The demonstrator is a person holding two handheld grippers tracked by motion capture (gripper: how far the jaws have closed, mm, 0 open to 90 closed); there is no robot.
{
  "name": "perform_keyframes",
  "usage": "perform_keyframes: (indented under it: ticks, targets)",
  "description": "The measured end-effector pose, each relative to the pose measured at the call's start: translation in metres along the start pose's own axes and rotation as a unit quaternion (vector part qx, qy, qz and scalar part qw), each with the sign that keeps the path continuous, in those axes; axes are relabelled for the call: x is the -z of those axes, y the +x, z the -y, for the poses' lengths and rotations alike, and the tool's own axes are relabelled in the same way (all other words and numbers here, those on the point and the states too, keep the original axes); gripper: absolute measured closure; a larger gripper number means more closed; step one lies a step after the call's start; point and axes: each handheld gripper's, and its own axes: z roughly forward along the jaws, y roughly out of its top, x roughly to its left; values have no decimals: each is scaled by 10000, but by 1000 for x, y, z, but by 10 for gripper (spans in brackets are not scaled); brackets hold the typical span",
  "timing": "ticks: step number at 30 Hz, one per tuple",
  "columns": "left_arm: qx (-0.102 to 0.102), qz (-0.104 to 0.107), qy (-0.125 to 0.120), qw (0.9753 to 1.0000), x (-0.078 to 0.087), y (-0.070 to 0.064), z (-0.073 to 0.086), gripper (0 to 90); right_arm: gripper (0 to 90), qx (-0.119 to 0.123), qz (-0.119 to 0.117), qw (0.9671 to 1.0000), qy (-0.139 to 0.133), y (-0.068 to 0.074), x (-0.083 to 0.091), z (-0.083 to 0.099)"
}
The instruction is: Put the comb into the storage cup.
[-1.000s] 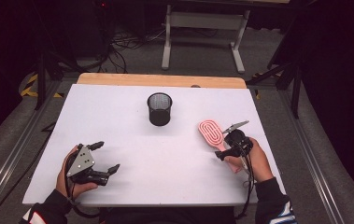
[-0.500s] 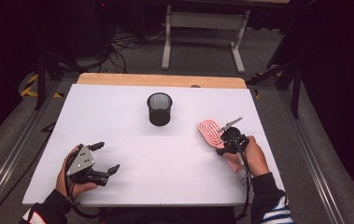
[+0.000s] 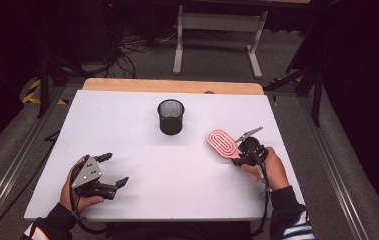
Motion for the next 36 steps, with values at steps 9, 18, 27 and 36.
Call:
perform_keyframes:
  ticks: [9,18,27,36]
  targets:
    - [14,28,17,10000,-1,0,0,70,698,-51,126,9985,-525,0,9,6]
    - [16,28,36,10000,0,0,0,70,698,-103,232,9952,-949,1,15,9]
    - [6,8,71,10000,-1,0,0,72,699,-201,413,9885,-1438,1,23,11]
    - [9,16,73,10000,-2,0,0,73,699,-122,542,9813,-1843,5,28,12]
